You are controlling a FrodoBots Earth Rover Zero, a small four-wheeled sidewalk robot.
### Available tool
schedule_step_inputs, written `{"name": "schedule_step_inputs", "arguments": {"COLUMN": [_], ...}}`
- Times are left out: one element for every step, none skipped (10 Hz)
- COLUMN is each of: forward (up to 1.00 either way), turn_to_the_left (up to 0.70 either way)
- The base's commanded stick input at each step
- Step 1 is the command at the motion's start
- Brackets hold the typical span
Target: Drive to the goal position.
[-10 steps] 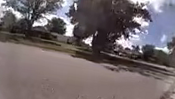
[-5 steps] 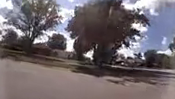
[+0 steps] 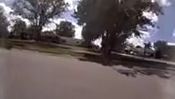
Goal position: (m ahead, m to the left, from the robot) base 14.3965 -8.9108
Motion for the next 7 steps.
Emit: {"name": "schedule_step_inputs", "arguments": {"forward": [0.00,0.00,0.00,0.00,0.00,0.00,0.00], "turn_to_the_left": [0.00,0.00,0.00,-0.18,-0.55,-0.70,-0.70]}}
